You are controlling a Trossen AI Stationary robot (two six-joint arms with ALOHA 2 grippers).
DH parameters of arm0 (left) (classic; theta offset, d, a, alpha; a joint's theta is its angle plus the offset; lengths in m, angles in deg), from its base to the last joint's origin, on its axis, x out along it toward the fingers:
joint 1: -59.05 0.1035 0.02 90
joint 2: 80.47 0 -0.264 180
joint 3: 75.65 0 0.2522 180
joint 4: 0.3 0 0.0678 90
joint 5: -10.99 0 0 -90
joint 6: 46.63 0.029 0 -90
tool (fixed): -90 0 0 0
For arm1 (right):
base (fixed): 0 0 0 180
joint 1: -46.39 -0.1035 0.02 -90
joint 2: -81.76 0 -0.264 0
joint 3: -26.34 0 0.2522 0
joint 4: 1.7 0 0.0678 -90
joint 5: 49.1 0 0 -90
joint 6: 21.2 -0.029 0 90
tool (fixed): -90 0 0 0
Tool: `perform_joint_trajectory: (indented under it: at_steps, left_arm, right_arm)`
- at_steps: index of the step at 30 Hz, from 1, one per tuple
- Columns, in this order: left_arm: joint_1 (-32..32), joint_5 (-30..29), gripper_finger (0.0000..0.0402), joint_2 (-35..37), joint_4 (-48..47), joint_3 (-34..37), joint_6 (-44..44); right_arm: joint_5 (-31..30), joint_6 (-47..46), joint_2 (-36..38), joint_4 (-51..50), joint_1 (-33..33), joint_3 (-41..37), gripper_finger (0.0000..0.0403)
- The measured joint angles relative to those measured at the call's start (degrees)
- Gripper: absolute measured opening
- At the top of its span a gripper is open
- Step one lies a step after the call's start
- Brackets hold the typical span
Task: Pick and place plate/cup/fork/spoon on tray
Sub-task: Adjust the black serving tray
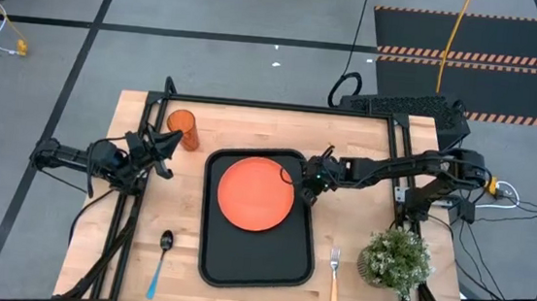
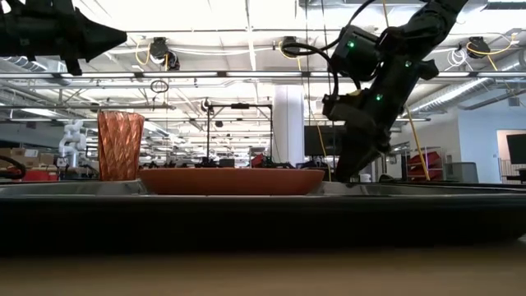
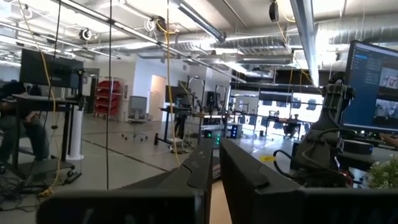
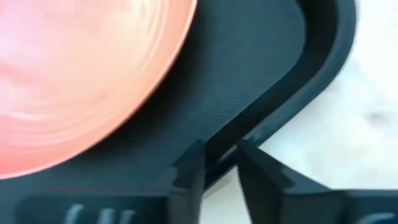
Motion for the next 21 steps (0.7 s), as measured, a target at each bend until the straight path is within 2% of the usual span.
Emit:
perform_joint_trajectory:
  at_steps: [6, 11, 15, 19, 21]
  left_arm:
    - [0.0, 0.1, 0.0033, 0.0, -1.8, 0.0, -1.6]
    - [0.0, 0.1, 0.0033, 0.0, -4.3, 0.0, -1.1]
    - [0.0, 0.1, 0.0033, 0.0, -4.7, 0.0, -0.2]
    - [0.0, 0.1, 0.0033, 0.0, -4.3, 0.0, 0.2]
    - [0.0, 0.1, 0.0033, 0.0, -4.0, 0.0, 0.2]
  right_arm:
    - [6.5, -6.3, 0.2, -3.3, -3.0, 0.2, 0.02]
    - [10.7, -10.3, 2.5, -4.4, -4.2, 0.0, 0.0259]
    - [13.5, -15.6, 4.3, -6.4, -4.9, -0.3, 0.0273]
    - [18.2, -19.8, 5.1, -8.6, -6.6, -0.1, 0.0267]
    - [18.2, -21.6, 5.0, -8.1, -8.2, -0.2, 0.0261]
